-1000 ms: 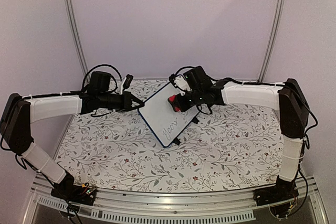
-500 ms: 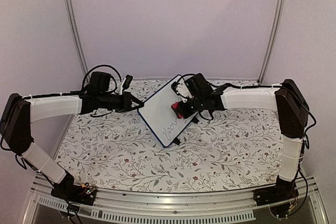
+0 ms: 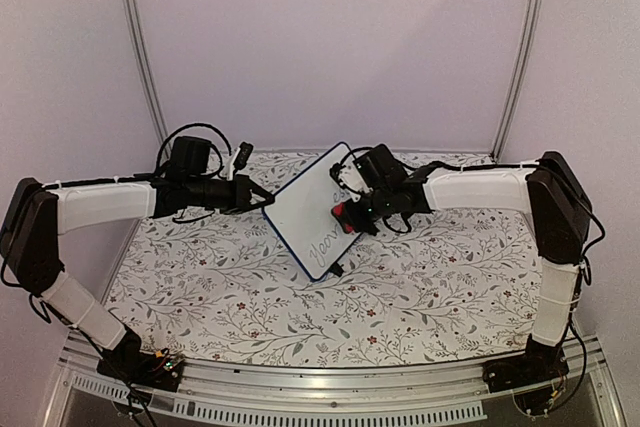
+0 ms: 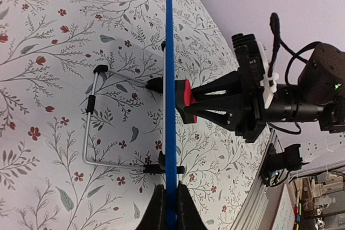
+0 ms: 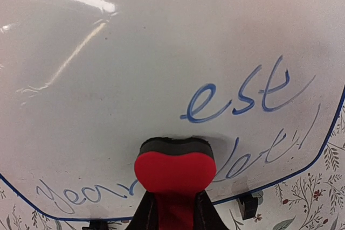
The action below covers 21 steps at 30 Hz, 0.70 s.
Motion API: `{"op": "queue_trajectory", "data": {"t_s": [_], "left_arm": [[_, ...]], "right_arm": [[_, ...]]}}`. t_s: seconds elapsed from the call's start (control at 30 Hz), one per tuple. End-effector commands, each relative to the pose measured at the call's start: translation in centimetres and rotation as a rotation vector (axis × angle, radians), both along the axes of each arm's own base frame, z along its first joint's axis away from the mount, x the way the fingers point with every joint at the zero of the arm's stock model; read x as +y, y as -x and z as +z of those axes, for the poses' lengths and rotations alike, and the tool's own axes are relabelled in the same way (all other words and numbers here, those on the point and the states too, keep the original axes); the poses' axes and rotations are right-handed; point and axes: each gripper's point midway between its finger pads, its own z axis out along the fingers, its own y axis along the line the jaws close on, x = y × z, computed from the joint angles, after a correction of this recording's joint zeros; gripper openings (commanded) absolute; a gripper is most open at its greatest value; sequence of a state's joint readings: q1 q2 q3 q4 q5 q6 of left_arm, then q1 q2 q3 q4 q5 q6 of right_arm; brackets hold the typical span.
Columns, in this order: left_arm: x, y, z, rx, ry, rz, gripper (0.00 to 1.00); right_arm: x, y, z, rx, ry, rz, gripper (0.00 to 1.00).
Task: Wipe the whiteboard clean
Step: Erase the whiteboard at the center of the board.
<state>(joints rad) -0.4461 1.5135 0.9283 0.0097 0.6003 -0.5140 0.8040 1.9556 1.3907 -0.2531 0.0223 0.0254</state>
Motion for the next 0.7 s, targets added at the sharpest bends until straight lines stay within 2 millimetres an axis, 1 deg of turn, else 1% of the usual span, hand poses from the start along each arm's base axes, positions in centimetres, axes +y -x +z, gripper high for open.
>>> {"op": "queue_trajectory", "data": {"t_s": [0.0, 0.03, 0.1, 0.17, 0.3, 0.43, 0.57, 0.67], "left_arm": [[-0.6, 0.3, 1.7, -0.046, 0.047, -0.040, 0.05], [-0.6, 0.3, 1.7, -0.046, 0.046, -0.039, 0.05], [-0.6, 0.3, 1.7, -0.046, 0.045, -0.039, 0.05], [-0.6, 0.3, 1.6, -0.043, 0.046, -0.039, 0.05], [-0.6, 0.3, 1.7, -0.046, 0.045, -0.039, 0.05], [-0.6, 0.3, 1.8, -0.046, 0.047, -0.039, 0.05], [-0.6, 0.3, 1.6, -0.042, 0.049, -0.041, 0.05], [-0.6, 0.4, 1.6, -0.041, 0.049, -0.042, 0.05]], "right_arm": [[1.7, -1.0, 2.2, -0.027, -0.026, 0.022, 0.05], [2.0, -1.3, 2.5, -0.031, -0.029, 0.023, 0.05], [2.7, -2.0, 3.7, -0.049, -0.046, 0.021, 0.05], [3.1, -2.4, 4.2, -0.054, -0.053, 0.023, 0.05], [3.4, -2.5, 4.3, -0.055, -0.055, 0.025, 0.05], [3.3, -1.8, 2.9, -0.034, -0.033, 0.033, 0.05], [3.6, 0.2, 1.4, -0.006, -0.017, 0.102, 0.05], [3.4, 1.2, 0.7, 0.006, -0.012, 0.115, 0.05]]}}
